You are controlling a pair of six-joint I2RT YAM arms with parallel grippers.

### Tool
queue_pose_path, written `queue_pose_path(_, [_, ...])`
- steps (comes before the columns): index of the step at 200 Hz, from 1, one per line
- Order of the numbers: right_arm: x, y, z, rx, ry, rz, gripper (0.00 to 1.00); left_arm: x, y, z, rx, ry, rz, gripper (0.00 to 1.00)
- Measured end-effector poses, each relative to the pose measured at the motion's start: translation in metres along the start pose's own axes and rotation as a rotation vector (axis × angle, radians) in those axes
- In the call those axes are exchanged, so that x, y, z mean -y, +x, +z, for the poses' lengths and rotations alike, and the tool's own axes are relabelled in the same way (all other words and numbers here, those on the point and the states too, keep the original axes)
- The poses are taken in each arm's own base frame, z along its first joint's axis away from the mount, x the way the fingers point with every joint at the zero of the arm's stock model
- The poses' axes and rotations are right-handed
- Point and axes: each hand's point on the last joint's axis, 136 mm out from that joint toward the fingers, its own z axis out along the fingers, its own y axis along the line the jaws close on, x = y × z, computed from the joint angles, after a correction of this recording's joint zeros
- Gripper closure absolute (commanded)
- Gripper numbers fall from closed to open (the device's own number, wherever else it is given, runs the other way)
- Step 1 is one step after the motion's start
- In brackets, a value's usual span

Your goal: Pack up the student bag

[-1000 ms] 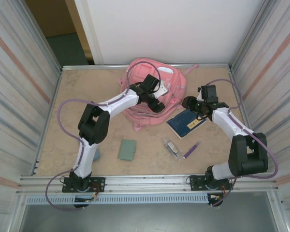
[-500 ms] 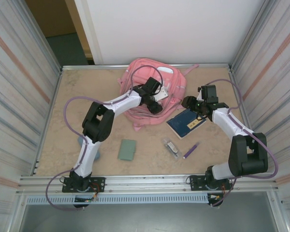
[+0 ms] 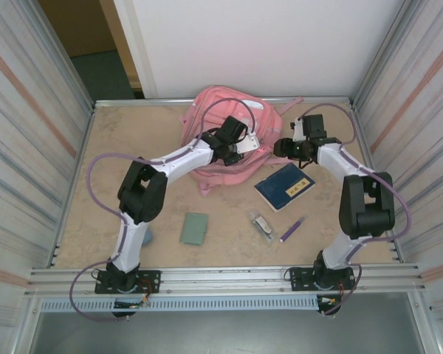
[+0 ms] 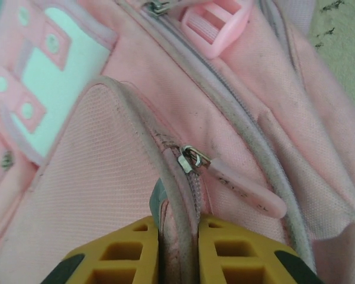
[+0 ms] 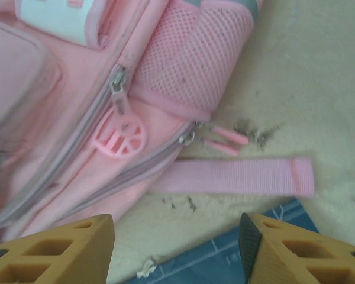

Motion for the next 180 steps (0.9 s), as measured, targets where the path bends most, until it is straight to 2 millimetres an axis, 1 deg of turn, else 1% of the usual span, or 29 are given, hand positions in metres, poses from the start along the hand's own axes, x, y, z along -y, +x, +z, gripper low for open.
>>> queue_pose_path(18, [-0.005,-0.001,0.01,-0.041,-0.039,-0.058,0.47,-0.008,0.0,-0.014,0.01,-0.015,0.031,1.0])
queue_pose_path(37, [-0.012,0.004,0.018,-0.094,-0.094,-0.11,0.59,-0.019,-0.003,-0.028,0.028,-0.034,0.044,1.0])
queue_pose_path(42, [-0.014,0.007,0.019,-0.109,-0.111,-0.122,0.64,-0.021,-0.004,-0.031,0.033,-0.036,0.045,1.0])
queue_pose_path(52, [-0.017,0.012,0.022,-0.133,-0.139,-0.127,0.67,-0.025,-0.005,-0.037,0.043,-0.042,0.042,1.0])
queue_pose_path(62, [-0.021,0.018,0.023,-0.156,-0.17,-0.136,0.67,-0.029,-0.006,-0.043,0.055,-0.043,0.034,1.0])
queue_pose_path(70, [-0.024,0.022,0.023,-0.172,-0.192,-0.134,0.65,-0.033,-0.006,-0.048,0.066,-0.041,0.024,1.0])
queue_pose_path(76, [-0.025,0.023,0.023,-0.178,-0.202,-0.133,0.62,-0.035,-0.006,-0.052,0.072,-0.04,0.016,1.0])
queue_pose_path(89, [-0.027,0.025,0.024,-0.179,-0.215,-0.14,0.62,-0.039,-0.005,-0.058,0.088,-0.034,0.002,1.0])
queue_pose_path(105, [-0.026,0.029,0.025,-0.181,-0.222,-0.143,0.66,-0.044,-0.006,-0.063,0.108,-0.025,-0.013,1.0])
queue_pose_path(137, [-0.027,0.039,0.03,-0.187,-0.245,-0.137,0.7,-0.047,-0.006,-0.069,0.14,-0.002,-0.04,1.0])
queue_pose_path(164, [-0.03,0.036,0.032,-0.163,-0.27,-0.124,0.69,-0.044,-0.006,-0.07,0.154,0.026,-0.049,1.0])
queue_pose_path(180, [-0.032,0.032,0.033,-0.143,-0.281,-0.122,0.65,-0.042,-0.006,-0.07,0.156,0.038,-0.053,1.0])
